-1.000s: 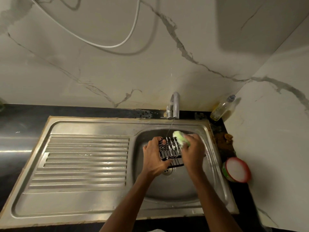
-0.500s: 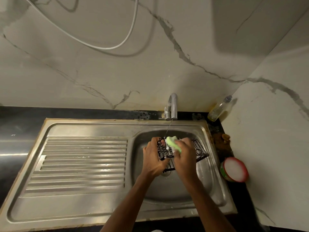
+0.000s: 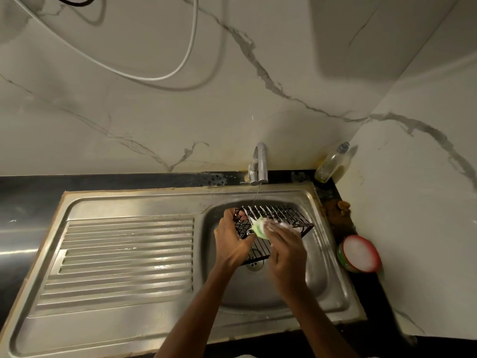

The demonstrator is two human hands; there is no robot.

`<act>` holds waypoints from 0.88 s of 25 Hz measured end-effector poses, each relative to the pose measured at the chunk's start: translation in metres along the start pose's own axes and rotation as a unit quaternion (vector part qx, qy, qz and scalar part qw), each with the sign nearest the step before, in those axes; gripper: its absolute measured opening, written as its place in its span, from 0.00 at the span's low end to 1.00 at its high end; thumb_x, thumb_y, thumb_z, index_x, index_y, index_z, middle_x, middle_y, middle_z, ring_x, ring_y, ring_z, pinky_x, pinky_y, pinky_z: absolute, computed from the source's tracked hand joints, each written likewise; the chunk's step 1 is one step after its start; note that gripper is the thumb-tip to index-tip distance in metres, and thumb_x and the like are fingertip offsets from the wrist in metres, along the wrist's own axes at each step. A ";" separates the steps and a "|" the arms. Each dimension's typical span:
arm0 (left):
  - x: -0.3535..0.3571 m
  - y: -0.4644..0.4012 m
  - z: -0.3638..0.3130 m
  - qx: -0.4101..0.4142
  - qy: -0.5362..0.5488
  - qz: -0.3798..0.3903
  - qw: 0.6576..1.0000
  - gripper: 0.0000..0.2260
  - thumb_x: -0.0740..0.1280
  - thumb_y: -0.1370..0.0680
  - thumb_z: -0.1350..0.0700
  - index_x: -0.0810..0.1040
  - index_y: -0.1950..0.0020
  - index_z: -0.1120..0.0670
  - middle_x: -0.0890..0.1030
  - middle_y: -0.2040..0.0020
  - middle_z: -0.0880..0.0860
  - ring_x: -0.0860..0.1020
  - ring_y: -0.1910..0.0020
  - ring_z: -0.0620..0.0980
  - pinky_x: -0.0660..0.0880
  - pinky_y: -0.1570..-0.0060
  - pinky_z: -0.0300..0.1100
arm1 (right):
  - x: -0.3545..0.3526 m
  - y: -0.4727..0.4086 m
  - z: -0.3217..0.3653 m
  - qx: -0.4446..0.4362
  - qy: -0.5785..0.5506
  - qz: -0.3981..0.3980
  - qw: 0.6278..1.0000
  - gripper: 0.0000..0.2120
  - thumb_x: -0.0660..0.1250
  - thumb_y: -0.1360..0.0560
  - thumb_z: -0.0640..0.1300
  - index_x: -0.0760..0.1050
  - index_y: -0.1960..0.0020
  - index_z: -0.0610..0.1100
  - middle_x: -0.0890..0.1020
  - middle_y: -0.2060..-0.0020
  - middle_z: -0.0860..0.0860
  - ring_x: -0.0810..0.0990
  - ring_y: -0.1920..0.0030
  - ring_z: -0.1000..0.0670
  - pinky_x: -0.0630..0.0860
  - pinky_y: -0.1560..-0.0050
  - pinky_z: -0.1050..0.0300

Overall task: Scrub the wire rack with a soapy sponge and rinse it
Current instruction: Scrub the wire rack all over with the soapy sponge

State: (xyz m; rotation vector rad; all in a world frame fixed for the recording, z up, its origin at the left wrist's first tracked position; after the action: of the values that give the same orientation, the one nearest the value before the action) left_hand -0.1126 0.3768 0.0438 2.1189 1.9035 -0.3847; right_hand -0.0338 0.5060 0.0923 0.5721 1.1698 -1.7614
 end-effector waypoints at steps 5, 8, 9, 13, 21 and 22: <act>0.002 0.001 0.007 -0.025 -0.001 -0.004 1.000 0.22 0.72 0.33 0.39 0.70 0.42 0.42 0.80 0.47 0.41 0.79 0.44 0.46 0.75 0.37 0.61 | -0.002 -0.003 -0.014 0.127 -0.026 -0.029 0.991 0.26 0.66 0.31 0.20 0.75 0.36 0.37 0.80 0.39 0.45 0.83 0.40 0.43 0.79 0.42 0.59; 0.005 0.000 0.008 -0.021 0.011 -0.007 1.000 0.18 0.72 0.31 0.41 0.70 0.47 0.42 0.80 0.53 0.43 0.80 0.52 0.47 0.78 0.45 0.62 | 0.007 0.001 0.031 -0.020 -0.064 0.019 0.998 0.24 0.59 0.28 0.24 0.77 0.35 0.36 0.81 0.37 0.43 0.79 0.34 0.48 0.77 0.36 0.60; 0.006 0.002 0.007 -0.021 0.008 -0.003 1.000 0.19 0.72 0.32 0.41 0.70 0.46 0.42 0.80 0.52 0.42 0.80 0.51 0.47 0.77 0.44 0.62 | 0.004 -0.001 0.019 -0.030 -0.058 0.018 0.998 0.23 0.59 0.27 0.24 0.77 0.35 0.37 0.81 0.38 0.43 0.79 0.35 0.48 0.78 0.38 0.59; 0.001 0.009 0.008 -0.010 -0.010 0.008 1.000 0.22 0.70 0.34 0.42 0.70 0.42 0.43 0.80 0.47 0.41 0.79 0.44 0.45 0.74 0.37 0.61 | -0.009 -0.005 -0.065 0.202 -0.027 -0.004 0.979 0.22 0.66 0.27 0.24 0.74 0.36 0.39 0.84 0.45 0.41 0.85 0.46 0.44 0.79 0.51 0.67; 0.002 0.011 0.003 0.050 -0.011 0.012 0.999 0.22 0.72 0.33 0.46 0.71 0.42 0.44 0.80 0.50 0.42 0.79 0.48 0.47 0.77 0.45 0.60 | 0.003 -0.029 -0.002 0.054 -0.071 0.037 0.995 0.22 0.65 0.30 0.21 0.81 0.41 0.35 0.84 0.43 0.43 0.83 0.42 0.48 0.72 0.38 0.72; 0.001 0.011 0.002 0.056 -0.028 0.014 0.998 0.22 0.73 0.33 0.45 0.71 0.41 0.44 0.79 0.49 0.41 0.78 0.48 0.45 0.76 0.44 0.59 | 0.000 -0.030 -0.021 0.071 -0.059 0.033 0.995 0.20 0.65 0.29 0.21 0.81 0.42 0.35 0.85 0.45 0.43 0.84 0.44 0.48 0.77 0.42 0.67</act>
State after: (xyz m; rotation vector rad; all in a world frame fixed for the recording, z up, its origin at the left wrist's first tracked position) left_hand -0.1018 0.3755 0.0420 2.1784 1.8609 -0.5512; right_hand -0.0623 0.5291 0.0968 0.5748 0.9409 -1.8063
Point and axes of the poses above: each hand's wrist, its own y-axis away from the middle knuckle, its own x-axis out of the palm, z = x × y, the point moved 5 cm from there along -y, towards the middle knuckle
